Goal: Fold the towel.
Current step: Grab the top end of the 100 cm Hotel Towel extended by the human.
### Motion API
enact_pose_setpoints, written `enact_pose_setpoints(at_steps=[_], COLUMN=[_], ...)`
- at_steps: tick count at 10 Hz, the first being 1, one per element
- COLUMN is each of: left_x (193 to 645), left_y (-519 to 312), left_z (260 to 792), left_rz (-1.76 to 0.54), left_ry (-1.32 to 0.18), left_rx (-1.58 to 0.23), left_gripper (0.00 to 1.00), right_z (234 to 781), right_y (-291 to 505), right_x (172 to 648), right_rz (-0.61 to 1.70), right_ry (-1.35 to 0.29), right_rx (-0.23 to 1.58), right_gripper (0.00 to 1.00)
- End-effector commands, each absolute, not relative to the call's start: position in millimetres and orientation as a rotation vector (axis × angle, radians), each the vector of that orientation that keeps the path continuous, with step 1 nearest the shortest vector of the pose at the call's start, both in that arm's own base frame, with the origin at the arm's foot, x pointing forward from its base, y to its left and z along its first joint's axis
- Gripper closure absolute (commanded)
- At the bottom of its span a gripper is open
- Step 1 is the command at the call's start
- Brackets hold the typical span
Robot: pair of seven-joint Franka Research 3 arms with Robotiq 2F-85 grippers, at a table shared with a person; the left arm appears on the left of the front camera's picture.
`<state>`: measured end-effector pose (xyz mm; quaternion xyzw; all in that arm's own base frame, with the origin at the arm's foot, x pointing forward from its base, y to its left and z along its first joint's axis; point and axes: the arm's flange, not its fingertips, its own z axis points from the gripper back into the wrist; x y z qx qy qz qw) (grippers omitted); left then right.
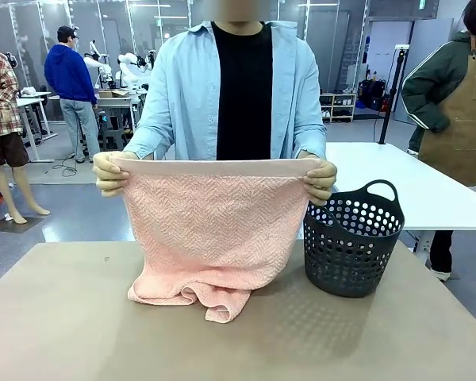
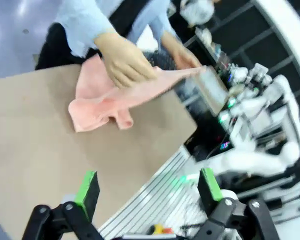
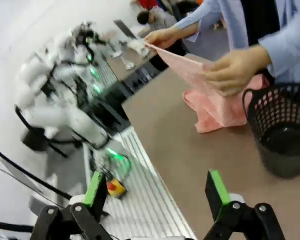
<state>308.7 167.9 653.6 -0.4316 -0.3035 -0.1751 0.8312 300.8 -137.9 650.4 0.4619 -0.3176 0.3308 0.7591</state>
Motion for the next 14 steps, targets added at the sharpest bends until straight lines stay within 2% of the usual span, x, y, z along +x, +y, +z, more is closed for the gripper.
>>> enact_pose_setpoints(at_steps=[1,3,5,8,9,10,14], left_x=[300,279,264,267,257,257,259], left_y=[131,83,45,31,33,33,33], left_z=[663,671,676,675,686,686,683], left_rz=[-0.620,-0.833,-0.993,-0.972,-1.021,-1.021,-1.023], left_ry=[-0.649,-0.646,-0.715,-0.684,-0.678,-0.678,-0.683], left_rx=[-0.780,-0.683,-0.603,-0.669,-0.628,-0.628,-0.640], left_gripper=[0.00,0.00,0.00,0.00,0.00,0.00,0.00], right_z=[668,701,718,715,713,729,724], right_y=[-110,-63,-19,4,1,6,6], right_x=[300,287,275,279,285,273,278], right_rz=[0.919,1.050,1.172,1.226,1.172,1.214,1.224], right_ry=[-0.778,-0.813,-0.817,-0.871,-0.870,-0.832,-0.854], right_rx=[0.804,0.693,0.570,0.455,0.472,0.508,0.501], right_gripper=[0.00,0.00,0.00,0.00,0.00,0.00,0.00])
